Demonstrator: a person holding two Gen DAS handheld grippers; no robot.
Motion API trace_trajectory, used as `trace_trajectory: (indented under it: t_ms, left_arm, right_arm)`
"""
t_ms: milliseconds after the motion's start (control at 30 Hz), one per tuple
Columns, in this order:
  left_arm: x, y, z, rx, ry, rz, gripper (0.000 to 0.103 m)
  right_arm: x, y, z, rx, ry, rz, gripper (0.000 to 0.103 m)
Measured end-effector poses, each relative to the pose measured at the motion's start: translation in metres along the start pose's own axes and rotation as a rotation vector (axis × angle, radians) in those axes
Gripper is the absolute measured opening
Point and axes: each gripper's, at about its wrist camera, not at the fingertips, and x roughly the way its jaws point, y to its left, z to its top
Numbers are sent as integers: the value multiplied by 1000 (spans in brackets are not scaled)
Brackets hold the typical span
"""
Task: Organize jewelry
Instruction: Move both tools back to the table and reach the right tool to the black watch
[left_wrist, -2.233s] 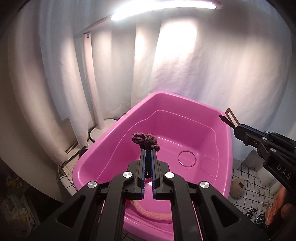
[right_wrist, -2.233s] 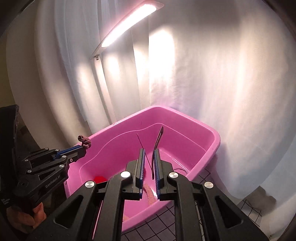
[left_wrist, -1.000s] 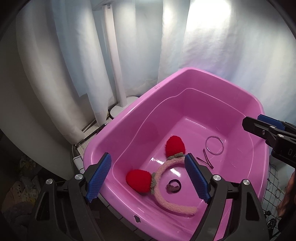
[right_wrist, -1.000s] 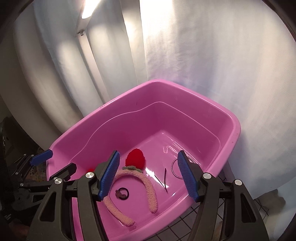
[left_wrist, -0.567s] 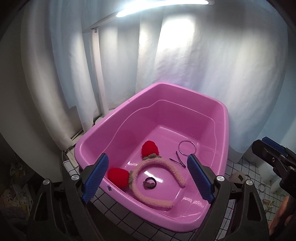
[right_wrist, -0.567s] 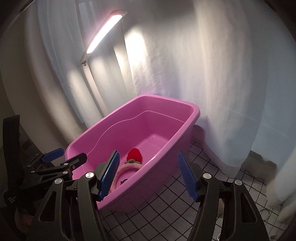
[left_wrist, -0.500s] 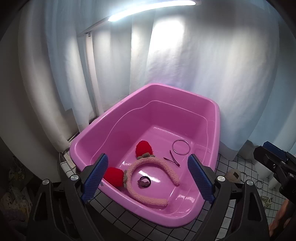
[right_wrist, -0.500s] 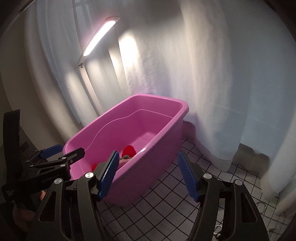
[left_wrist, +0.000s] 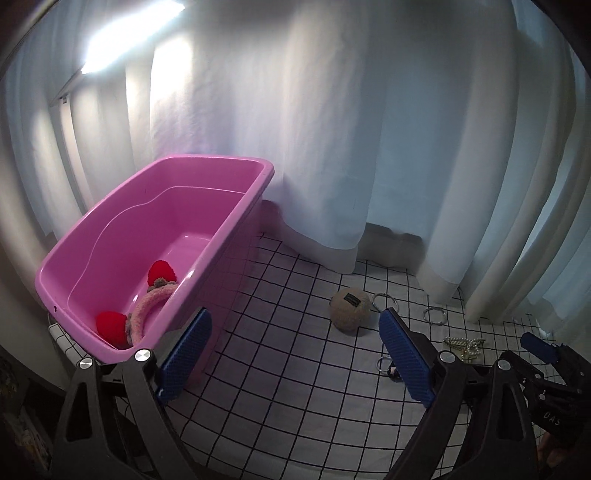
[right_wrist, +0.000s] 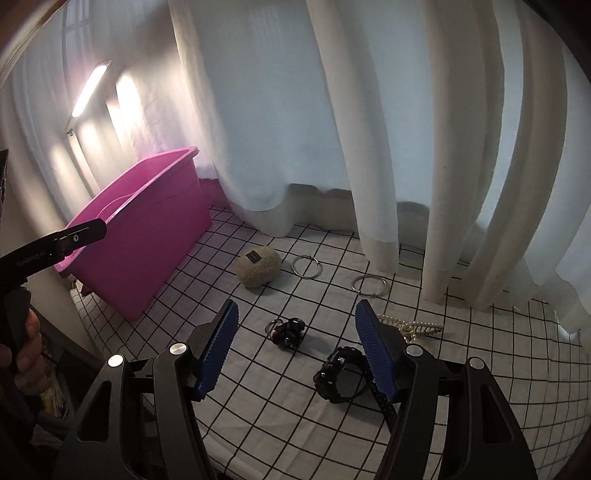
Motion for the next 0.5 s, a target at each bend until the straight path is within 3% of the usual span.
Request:
trace_trajectory:
  t_ms: [233, 500]
  left_arm:
    - [39, -53, -31, 100, 99, -72, 91]
    - [100, -77, -65, 183, 202, -94, 91]
  right_arm:
    - [0, -36, -46, 70, 37, -71, 63]
    - [36, -40, -82, 92, 103, -76, 63]
